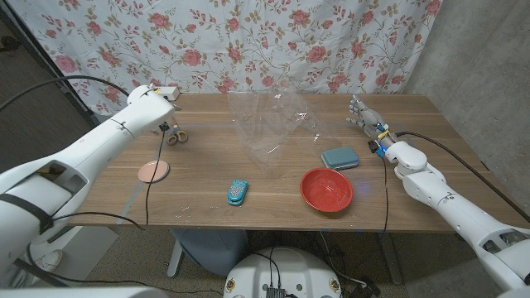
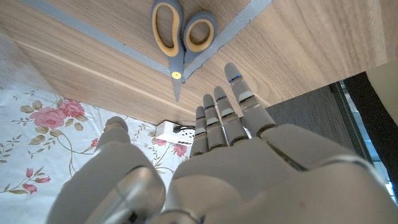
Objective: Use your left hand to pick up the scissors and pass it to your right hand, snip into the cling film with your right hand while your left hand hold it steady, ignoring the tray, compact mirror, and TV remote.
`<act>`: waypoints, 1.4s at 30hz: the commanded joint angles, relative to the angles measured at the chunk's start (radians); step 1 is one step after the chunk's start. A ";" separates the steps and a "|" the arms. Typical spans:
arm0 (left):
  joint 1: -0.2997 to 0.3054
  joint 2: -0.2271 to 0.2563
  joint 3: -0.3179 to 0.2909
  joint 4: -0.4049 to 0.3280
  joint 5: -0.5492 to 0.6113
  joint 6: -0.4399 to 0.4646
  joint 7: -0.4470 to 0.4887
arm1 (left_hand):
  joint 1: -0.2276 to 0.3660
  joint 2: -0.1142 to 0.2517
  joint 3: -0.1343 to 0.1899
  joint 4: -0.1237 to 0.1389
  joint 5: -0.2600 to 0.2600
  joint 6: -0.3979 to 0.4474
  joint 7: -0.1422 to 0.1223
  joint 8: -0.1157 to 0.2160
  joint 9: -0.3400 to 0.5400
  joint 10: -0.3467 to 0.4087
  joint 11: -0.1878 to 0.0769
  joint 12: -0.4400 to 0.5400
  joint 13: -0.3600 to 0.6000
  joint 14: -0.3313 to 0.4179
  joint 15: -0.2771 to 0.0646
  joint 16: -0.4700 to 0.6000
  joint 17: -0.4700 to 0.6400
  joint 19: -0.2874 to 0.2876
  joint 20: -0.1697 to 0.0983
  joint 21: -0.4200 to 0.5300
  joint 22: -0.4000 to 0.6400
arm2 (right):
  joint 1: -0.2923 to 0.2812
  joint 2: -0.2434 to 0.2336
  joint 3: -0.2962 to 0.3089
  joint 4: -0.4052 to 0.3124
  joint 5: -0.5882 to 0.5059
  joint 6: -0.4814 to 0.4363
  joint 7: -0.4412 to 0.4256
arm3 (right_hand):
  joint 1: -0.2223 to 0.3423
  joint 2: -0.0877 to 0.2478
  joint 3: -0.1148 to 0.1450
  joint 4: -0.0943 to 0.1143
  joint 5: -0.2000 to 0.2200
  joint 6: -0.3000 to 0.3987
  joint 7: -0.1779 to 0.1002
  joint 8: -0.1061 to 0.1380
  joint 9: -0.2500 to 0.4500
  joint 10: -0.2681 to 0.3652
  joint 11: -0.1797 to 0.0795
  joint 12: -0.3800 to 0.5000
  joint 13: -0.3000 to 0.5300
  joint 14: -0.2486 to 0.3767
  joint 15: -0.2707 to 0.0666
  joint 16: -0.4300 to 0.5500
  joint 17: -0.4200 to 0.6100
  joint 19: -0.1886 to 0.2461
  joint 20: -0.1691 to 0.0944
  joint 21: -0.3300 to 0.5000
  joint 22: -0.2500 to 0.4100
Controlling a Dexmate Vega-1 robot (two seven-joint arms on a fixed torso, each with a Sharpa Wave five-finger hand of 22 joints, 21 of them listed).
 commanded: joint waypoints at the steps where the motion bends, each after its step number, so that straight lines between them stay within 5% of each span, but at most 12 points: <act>1: -0.042 -0.016 0.044 0.061 0.007 0.026 -0.010 | 0.011 0.001 0.003 -0.003 0.006 0.006 0.010 0.003 0.005 0.006 0.005 0.000 0.002 0.006 0.006 0.005 0.002 -0.010 0.002 -0.003 0.005 | -0.006 0.003 0.001 -0.002 -0.002 -0.006 -0.013 | 0.008 0.008 0.001 -0.005 -0.001 -0.005 0.000 0.005 0.003 -0.003 0.001 0.005 0.004 -0.007 0.001 0.004 0.001 -0.003 0.005 0.005 0.001; 15: -0.011 -0.042 -0.048 0.097 -0.048 0.003 0.026 | 0.018 0.007 0.008 -0.004 0.007 0.004 0.015 0.003 0.007 0.002 0.014 -0.001 0.004 -0.003 0.021 0.002 0.002 -0.024 0.016 -0.007 0.007 | -0.003 0.007 -0.001 0.002 -0.006 -0.009 -0.023 | 0.010 0.010 0.003 -0.007 -0.001 -0.005 -0.001 0.005 0.003 -0.003 0.002 0.005 0.003 -0.008 0.001 0.004 0.000 -0.003 0.006 0.005 0.001; 24: -0.073 -0.055 0.046 0.158 -0.008 0.015 0.013 | 0.030 0.015 0.015 -0.009 0.008 0.018 0.000 0.009 0.009 0.017 -0.006 0.004 0.006 0.005 0.007 0.006 0.001 -0.027 0.019 -0.007 0.008 | 0.002 0.014 -0.004 0.011 -0.008 -0.012 -0.027 | 0.013 0.012 0.005 -0.008 -0.001 -0.005 -0.001 0.005 0.003 -0.004 0.000 0.005 0.003 -0.009 0.002 0.004 0.000 -0.004 0.006 0.005 0.001; 30: -0.136 -0.073 0.142 0.235 0.038 -0.002 -0.029 | 0.049 0.022 0.024 -0.016 0.009 0.038 -0.032 0.017 0.011 0.030 -0.028 0.009 0.008 0.009 -0.005 0.006 0.000 -0.027 0.015 -0.006 0.010 | 0.008 0.019 -0.007 0.020 -0.009 -0.018 -0.029 | 0.015 0.013 0.006 -0.010 -0.001 -0.005 -0.001 0.005 0.003 -0.004 0.000 0.005 0.003 -0.008 0.000 0.004 -0.001 -0.004 0.006 0.005 0.001; 42: -0.189 -0.111 0.207 0.347 0.089 -0.043 -0.081 | 0.064 0.025 0.031 -0.020 0.008 0.069 -0.055 0.029 0.013 0.051 -0.056 0.016 0.010 0.017 -0.021 0.008 -0.001 -0.029 0.007 -0.004 0.011 | 0.024 0.033 -0.016 0.041 -0.015 -0.024 -0.035 | 0.016 0.015 0.008 -0.011 -0.001 -0.005 -0.001 0.005 0.003 -0.004 0.000 0.006 0.002 -0.009 0.000 0.004 -0.001 -0.004 0.005 0.005 0.001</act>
